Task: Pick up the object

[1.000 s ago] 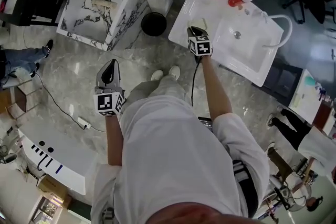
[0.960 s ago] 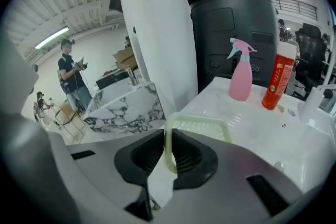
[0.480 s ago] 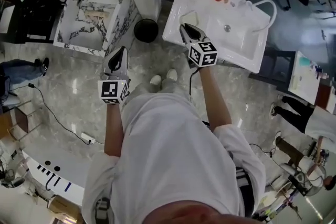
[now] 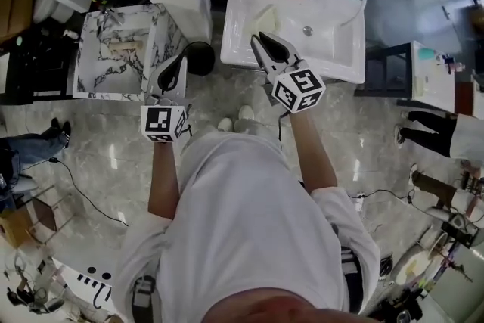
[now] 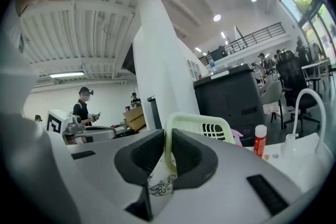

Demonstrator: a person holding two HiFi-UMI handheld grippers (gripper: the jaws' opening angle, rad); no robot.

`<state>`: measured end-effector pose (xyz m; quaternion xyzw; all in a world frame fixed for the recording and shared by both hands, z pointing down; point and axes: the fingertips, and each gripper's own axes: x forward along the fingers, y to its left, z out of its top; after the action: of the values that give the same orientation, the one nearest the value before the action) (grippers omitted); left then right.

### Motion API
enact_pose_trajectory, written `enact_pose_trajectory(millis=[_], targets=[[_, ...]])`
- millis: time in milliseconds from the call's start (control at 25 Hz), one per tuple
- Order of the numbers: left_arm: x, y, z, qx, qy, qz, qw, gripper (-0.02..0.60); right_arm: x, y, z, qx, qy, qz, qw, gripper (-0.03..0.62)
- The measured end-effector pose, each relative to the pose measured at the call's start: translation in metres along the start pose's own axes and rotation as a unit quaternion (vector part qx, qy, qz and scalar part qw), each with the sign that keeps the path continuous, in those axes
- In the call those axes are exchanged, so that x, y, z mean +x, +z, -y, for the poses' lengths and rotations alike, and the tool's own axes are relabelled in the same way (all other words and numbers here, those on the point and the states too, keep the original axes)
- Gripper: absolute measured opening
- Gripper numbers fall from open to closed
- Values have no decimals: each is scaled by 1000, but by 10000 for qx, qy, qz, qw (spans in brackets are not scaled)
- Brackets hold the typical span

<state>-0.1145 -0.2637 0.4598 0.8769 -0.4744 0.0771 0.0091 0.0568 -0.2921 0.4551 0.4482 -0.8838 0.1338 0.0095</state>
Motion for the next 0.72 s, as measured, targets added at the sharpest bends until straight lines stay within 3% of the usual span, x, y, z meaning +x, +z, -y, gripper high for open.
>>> enact_pose_trajectory(millis=[440,720], targets=[[8,45,21,97,-525,376,9979,-3,-49,78,-42,-762,-103,859,9933,49],[5,67,39,220,-823,574,9947,-3,-64,84,-47,-1000,-320,936,9901,46]])
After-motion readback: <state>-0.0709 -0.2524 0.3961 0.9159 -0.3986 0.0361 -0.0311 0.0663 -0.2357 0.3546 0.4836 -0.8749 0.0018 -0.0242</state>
